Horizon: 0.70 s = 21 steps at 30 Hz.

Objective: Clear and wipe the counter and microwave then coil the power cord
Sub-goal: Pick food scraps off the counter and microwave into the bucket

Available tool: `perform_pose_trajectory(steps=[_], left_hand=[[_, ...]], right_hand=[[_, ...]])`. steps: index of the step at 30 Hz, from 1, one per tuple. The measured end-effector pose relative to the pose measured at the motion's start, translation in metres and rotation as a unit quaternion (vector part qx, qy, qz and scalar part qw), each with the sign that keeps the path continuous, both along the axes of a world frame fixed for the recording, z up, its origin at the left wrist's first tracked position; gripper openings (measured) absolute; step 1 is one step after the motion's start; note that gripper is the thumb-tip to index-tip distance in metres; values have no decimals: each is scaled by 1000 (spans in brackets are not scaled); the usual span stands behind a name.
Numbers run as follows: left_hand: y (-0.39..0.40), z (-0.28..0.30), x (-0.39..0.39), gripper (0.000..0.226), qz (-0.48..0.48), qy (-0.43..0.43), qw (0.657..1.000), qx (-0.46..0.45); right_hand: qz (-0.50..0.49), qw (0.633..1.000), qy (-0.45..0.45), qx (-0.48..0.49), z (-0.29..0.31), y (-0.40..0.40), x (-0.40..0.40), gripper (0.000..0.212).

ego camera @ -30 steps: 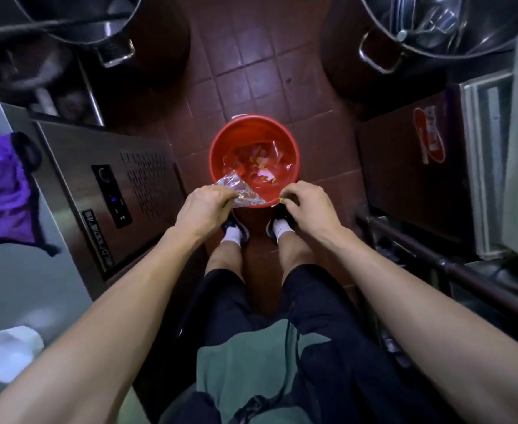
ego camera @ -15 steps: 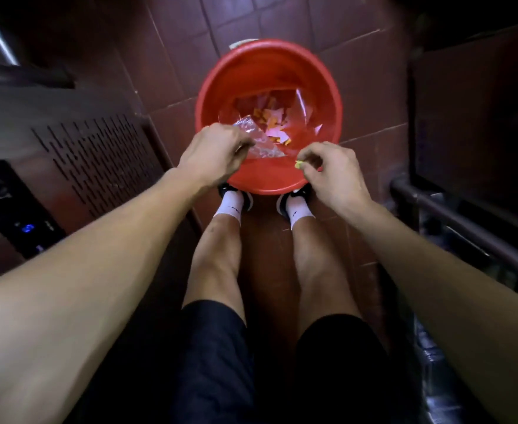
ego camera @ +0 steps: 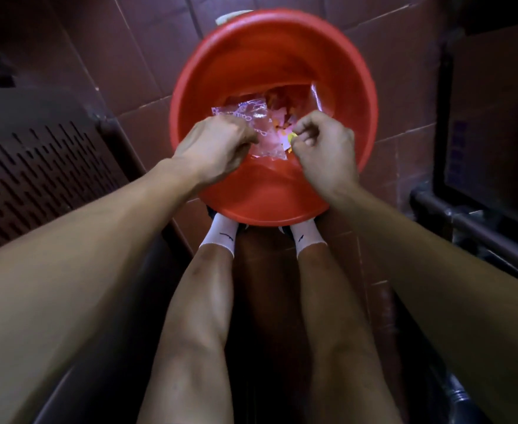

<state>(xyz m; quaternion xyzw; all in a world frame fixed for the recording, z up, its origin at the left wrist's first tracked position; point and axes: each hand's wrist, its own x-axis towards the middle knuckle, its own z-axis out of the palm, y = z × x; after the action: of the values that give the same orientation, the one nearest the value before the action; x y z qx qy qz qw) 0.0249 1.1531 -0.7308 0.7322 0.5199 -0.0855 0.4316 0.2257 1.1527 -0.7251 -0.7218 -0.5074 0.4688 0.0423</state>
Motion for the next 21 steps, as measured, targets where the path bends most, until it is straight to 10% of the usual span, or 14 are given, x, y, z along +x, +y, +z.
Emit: perform_pose_trajectory(steps=[21], left_hand=[[-39, -13, -8, 49, -28, 77, 996, -47]], right_hand=[[90, 990, -52, -99, -17, -18, -11, 21]])
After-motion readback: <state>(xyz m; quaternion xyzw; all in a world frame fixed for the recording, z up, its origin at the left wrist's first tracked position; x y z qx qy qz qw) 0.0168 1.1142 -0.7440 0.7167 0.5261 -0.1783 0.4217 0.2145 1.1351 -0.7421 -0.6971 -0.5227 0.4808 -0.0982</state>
